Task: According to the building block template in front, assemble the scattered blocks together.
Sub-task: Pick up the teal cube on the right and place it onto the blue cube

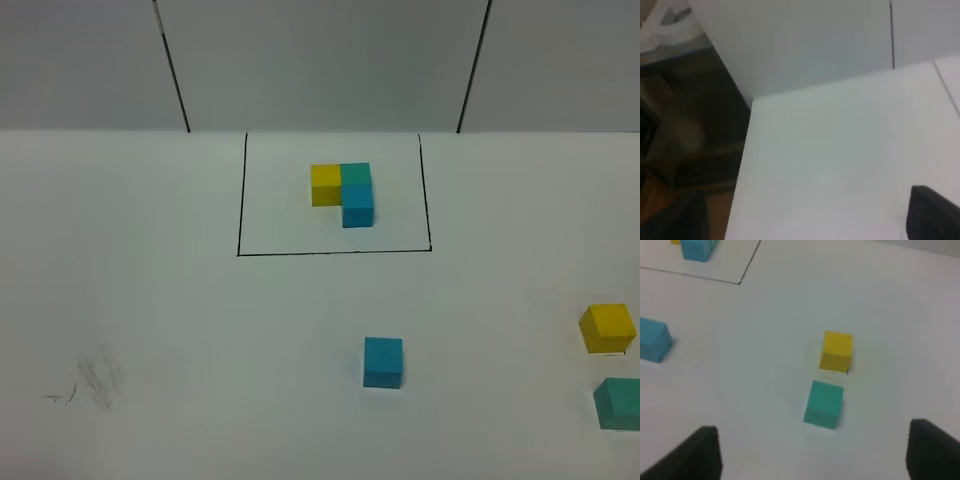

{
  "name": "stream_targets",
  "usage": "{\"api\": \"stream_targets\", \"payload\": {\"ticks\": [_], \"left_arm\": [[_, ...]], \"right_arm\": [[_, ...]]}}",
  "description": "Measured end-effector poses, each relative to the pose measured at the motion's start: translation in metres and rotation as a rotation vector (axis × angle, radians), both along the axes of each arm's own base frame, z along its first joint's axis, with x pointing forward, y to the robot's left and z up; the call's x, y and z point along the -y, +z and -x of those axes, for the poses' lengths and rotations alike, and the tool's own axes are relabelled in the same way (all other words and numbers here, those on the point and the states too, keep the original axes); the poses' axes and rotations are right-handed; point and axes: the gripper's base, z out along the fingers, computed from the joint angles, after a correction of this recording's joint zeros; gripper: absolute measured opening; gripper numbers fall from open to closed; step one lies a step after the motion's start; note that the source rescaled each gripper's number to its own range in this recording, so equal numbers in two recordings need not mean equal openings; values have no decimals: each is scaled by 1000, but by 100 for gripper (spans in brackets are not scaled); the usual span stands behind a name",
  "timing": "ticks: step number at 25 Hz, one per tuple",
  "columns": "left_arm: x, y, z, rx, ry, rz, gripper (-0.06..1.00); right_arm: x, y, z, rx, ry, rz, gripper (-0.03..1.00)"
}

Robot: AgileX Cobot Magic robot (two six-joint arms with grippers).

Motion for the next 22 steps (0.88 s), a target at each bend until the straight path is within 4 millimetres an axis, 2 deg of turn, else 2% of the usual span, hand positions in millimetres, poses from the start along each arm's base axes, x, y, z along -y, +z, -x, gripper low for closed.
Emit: {"api": "stream_targets", "payload": {"ticks": [3,6,14,22], "left_arm": [[3,-7,13,-9,22,117,89],[4,-25,13,-68,32,184,89],[8,-92,14,-67,30,276,87],[6,-118,0,-118,51,292,85]], "right_arm": [[0,0,0,0,0,0,58],[0,0,0,0,0,0,58],[0,0,0,0,0,0,58],[0,0,0,0,0,0,58]]}}
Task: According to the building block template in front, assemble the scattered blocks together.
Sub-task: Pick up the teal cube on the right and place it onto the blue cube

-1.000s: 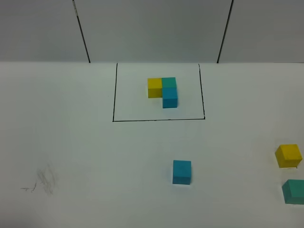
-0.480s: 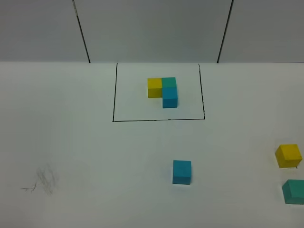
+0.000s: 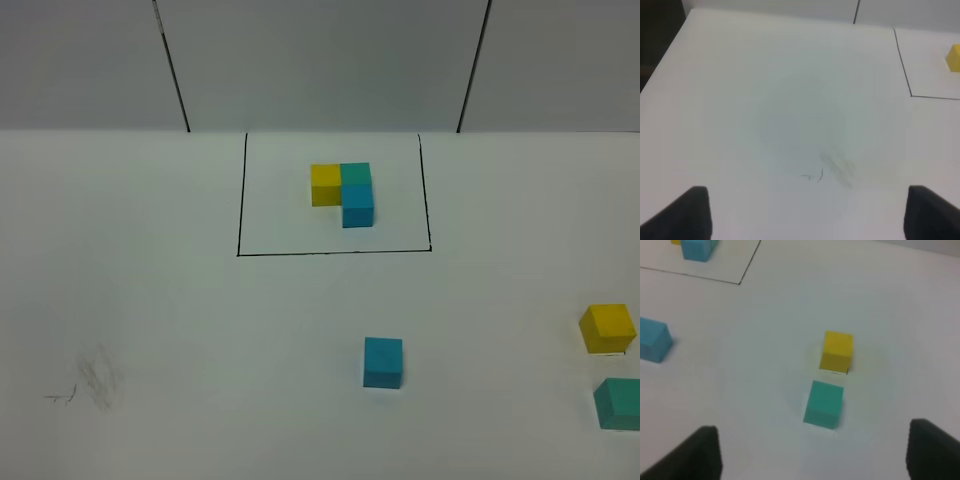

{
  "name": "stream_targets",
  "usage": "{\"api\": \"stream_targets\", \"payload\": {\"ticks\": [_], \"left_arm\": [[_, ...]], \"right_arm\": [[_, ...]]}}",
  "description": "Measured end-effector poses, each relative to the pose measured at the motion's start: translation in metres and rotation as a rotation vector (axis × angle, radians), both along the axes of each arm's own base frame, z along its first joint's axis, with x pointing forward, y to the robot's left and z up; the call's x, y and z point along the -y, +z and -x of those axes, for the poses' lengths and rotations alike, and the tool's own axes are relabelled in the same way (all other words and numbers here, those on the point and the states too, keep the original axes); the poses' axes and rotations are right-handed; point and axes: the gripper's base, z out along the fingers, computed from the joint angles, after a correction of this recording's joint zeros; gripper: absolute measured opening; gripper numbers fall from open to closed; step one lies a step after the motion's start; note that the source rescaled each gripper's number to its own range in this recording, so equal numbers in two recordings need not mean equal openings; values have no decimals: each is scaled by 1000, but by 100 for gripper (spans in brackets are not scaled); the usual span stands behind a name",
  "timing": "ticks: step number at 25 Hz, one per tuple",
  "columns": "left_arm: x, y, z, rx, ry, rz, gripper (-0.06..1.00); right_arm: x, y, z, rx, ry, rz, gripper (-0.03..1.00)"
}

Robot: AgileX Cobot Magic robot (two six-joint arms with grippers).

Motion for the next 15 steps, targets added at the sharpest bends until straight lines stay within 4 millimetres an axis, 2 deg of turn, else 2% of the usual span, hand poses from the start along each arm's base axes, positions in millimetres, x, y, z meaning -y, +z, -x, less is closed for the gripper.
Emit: {"api": "stream_targets", "payload": {"ticks": [4,15], "left_arm": [[-3,-11,-5,-42,20,-21,83],[-5,-17,-5,-82,36,-33,82]], "right_arm": [[0,0,0,0,0,0,58],[0,0,0,0,0,1,58]]}}
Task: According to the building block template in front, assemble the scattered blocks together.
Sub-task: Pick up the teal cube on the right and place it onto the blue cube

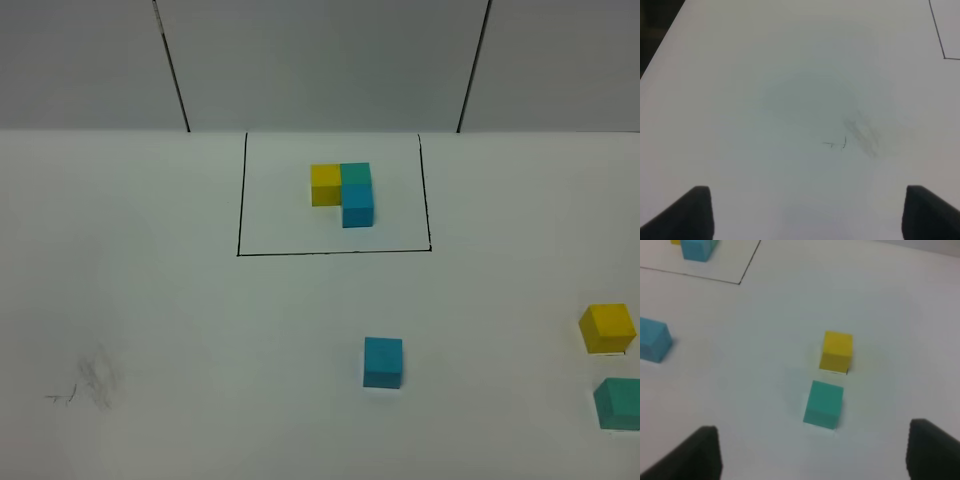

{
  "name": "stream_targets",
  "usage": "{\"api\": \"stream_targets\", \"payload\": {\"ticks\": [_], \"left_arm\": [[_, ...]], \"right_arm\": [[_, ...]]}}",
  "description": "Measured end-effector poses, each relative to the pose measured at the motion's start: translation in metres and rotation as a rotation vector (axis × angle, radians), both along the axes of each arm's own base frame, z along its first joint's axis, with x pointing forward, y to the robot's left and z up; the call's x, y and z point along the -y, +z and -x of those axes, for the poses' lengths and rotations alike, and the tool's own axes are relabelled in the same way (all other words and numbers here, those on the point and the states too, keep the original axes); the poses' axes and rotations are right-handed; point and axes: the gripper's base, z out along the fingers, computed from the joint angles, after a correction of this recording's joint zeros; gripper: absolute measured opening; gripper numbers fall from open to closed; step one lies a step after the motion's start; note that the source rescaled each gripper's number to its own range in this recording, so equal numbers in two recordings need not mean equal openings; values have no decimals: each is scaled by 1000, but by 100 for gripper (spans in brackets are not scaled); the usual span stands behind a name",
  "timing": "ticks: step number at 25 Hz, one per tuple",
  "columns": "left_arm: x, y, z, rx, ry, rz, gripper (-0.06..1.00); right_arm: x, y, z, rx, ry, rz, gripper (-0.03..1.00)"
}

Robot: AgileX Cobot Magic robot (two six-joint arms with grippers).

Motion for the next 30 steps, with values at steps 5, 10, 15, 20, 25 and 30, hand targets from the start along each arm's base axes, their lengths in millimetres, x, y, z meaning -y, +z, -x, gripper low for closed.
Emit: {"api": "stream_targets", "payload": {"ticks": [5,10,15,20,25,30], "left_arm": [[0,0,0,-2,0,0,82],[0,0,0,-2,0,0,81],[0,0,0,-2,0,0,81],[0,0,0,-3,0,0,81],[0,0,0,-3,0,0,81],[0,0,0,-3,1,0,81]], "right_arm": [[0,0,0,0,0,-1,58],[0,0,0,0,0,-1,58],[0,0,0,0,0,-1,58],[0,0,0,0,0,-1,58],[0,0,0,0,0,-1,58],[0,0,0,0,-3,3,58]]}}
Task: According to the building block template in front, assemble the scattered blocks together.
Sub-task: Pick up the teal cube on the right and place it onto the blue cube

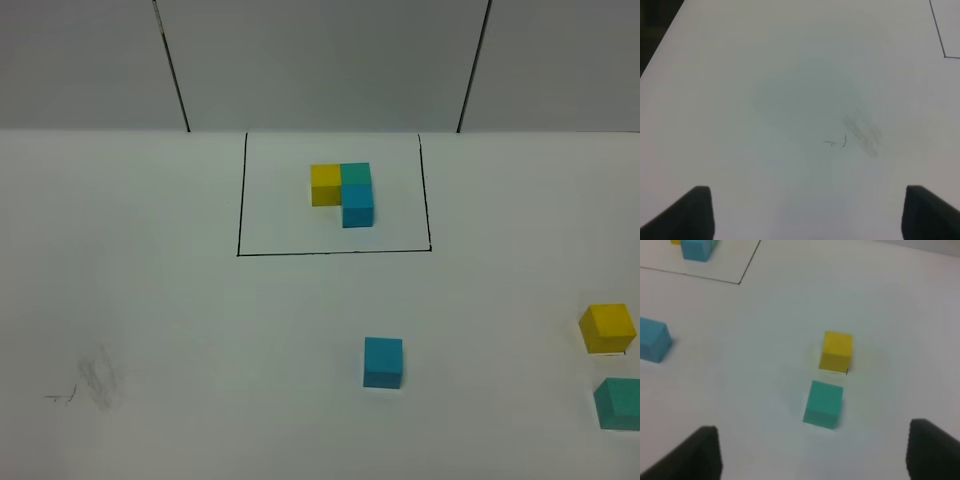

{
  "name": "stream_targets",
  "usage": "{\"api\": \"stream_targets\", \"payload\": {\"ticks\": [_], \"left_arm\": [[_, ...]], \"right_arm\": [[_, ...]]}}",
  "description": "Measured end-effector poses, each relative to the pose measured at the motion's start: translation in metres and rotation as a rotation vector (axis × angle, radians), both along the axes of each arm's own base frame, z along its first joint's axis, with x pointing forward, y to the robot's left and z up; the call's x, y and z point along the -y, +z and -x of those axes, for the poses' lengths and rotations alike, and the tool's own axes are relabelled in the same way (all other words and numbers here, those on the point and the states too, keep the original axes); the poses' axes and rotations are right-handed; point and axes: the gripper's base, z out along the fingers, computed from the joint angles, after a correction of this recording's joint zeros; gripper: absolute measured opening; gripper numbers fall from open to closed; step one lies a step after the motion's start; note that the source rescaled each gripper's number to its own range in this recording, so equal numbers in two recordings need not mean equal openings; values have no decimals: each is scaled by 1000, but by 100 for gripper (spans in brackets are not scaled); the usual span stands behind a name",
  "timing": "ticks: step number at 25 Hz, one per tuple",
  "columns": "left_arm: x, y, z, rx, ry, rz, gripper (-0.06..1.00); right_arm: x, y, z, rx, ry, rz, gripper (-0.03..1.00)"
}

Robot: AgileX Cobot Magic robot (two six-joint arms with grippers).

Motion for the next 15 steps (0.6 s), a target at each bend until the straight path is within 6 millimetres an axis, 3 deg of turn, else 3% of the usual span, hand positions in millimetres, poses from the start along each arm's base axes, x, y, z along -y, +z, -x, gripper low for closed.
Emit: {"api": "stream_targets", "payload": {"ticks": [15], "left_arm": [[0,0,0,0,0,0,81]], "right_arm": [[0,0,0,-1,-5,-5,58]]}}
